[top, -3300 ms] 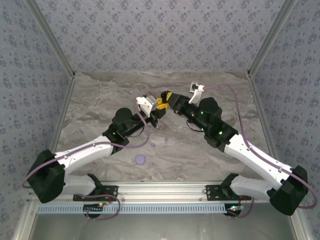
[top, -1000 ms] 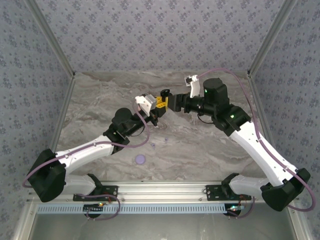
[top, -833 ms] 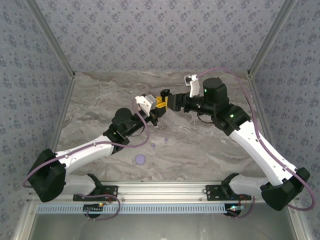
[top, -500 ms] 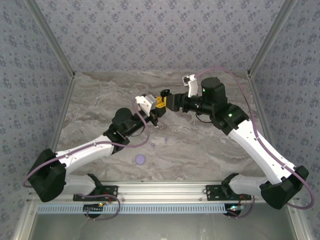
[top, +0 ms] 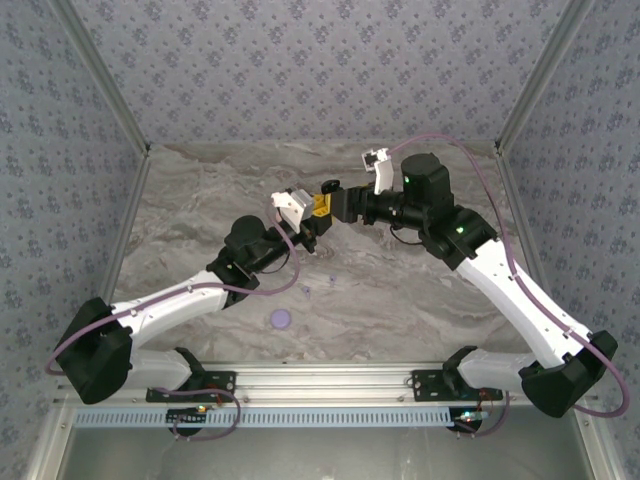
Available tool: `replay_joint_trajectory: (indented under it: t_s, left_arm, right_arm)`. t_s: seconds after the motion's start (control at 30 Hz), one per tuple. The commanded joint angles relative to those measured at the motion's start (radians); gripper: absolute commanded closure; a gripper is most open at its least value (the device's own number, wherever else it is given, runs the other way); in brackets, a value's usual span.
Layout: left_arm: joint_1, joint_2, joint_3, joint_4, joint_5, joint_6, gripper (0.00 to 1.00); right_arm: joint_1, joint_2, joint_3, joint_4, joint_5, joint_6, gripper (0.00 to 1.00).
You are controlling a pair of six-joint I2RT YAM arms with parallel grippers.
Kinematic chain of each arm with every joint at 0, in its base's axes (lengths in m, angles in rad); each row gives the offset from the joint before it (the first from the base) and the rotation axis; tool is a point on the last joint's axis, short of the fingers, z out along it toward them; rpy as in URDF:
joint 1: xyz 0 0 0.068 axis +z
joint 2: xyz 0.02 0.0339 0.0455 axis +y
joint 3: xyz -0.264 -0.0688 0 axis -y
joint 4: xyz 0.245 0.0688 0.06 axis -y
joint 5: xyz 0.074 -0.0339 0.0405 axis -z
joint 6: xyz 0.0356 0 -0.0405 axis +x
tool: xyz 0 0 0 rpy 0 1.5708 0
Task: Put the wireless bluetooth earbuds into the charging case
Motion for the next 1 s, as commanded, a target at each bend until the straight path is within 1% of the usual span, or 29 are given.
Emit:
replay_joint_trajectory:
  t_s: [0.0, 0.23, 0.53, 0.67, 0.97]
  left_arm:
    - [-0.004, 0.013, 0.04, 0.018, -0.001, -0.01, 1.0]
    - [-0.005, 0.016, 0.046, 0.011, -0.005, -0.012, 1.0]
    - [-0.005, 0.019, 0.05, 0.011, -0.004, -0.014, 1.0]
    - [-0.005, 0.022, 0.051, 0.008, -0.004, -0.013, 1.0]
    - [-0.004, 0.023, 0.051, 0.005, -0.008, -0.014, 1.0]
  right_arm:
    - [0.009, 0.005, 0.035, -0.003, -0.016, -0.021, 0.41]
    - [0.012, 0.004, 0.033, -0.013, -0.015, -0.022, 0.41]
    - [0.013, -0.001, 0.033, -0.035, 0.034, -0.025, 0.4]
    - [0.012, -0.001, 0.034, -0.037, 0.023, -0.025, 0.41]
    - [0.014, -0.001, 0.03, -0.039, 0.001, -0.02, 0.47]
